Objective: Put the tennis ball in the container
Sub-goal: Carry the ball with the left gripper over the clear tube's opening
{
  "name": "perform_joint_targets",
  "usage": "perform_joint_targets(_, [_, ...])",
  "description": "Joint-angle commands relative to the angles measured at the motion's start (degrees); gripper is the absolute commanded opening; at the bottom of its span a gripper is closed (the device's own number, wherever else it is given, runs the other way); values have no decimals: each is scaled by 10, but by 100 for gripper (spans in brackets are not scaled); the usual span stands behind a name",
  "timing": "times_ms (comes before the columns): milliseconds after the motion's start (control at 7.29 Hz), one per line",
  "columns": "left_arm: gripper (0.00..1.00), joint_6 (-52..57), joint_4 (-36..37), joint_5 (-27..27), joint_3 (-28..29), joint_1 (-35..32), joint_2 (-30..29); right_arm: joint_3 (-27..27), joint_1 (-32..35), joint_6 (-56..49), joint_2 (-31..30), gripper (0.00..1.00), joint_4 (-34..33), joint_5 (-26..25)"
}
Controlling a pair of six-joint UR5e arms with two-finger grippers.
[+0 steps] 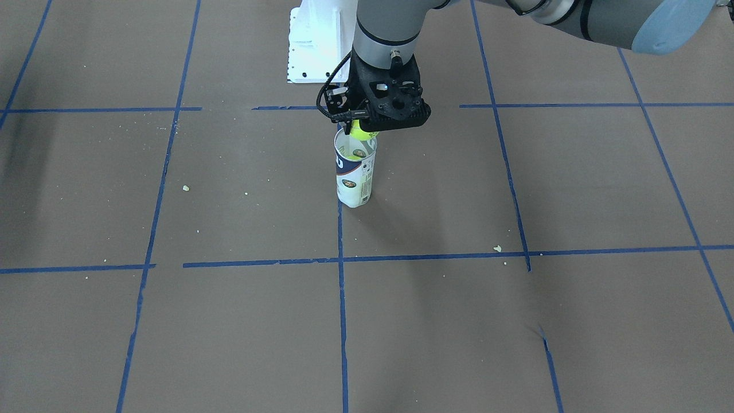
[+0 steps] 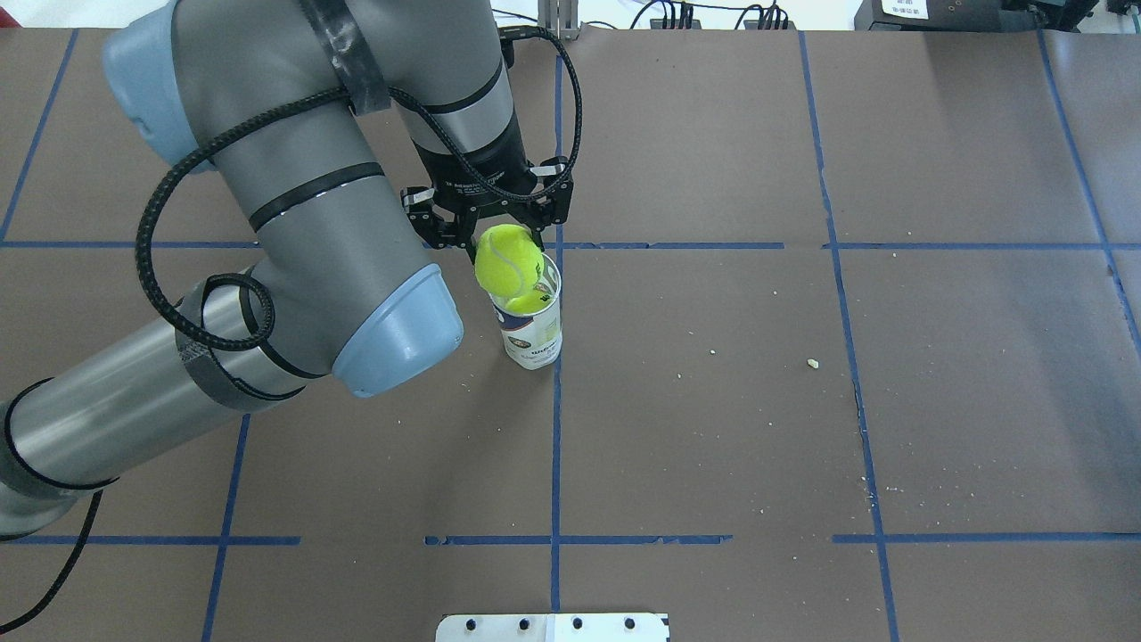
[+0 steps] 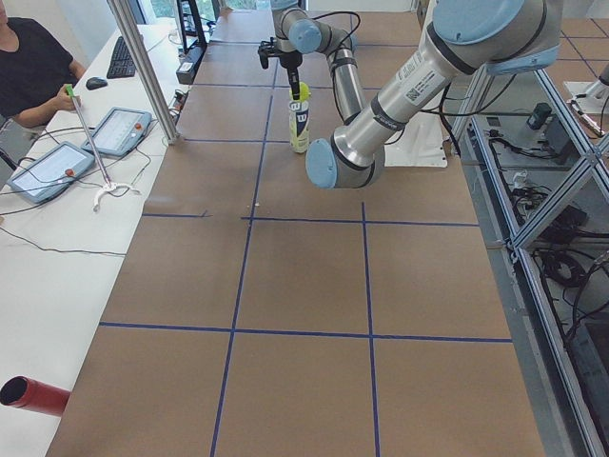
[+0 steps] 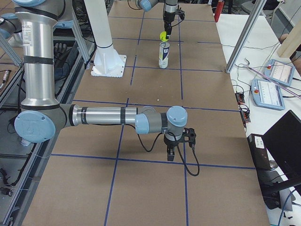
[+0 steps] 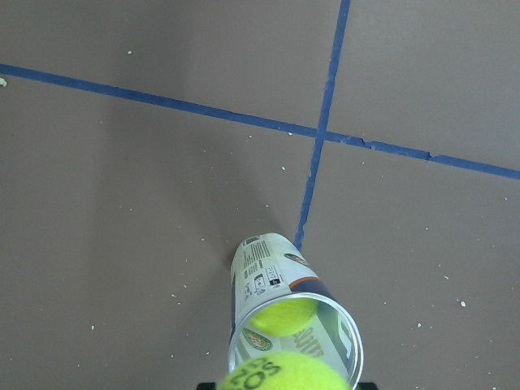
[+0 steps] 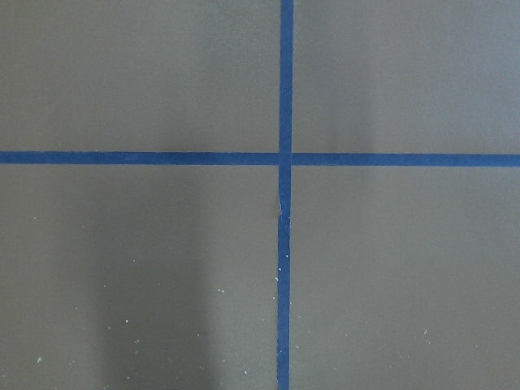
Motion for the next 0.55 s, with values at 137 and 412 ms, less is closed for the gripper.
perform_joint_targets(137, [0, -8, -11, -1, 5, 3, -5, 0, 0, 0, 0, 100, 0, 0])
perform_joint_targets(412, [0, -8, -20, -1, 24, 3, -17, 0, 0, 0, 0, 100, 0, 0])
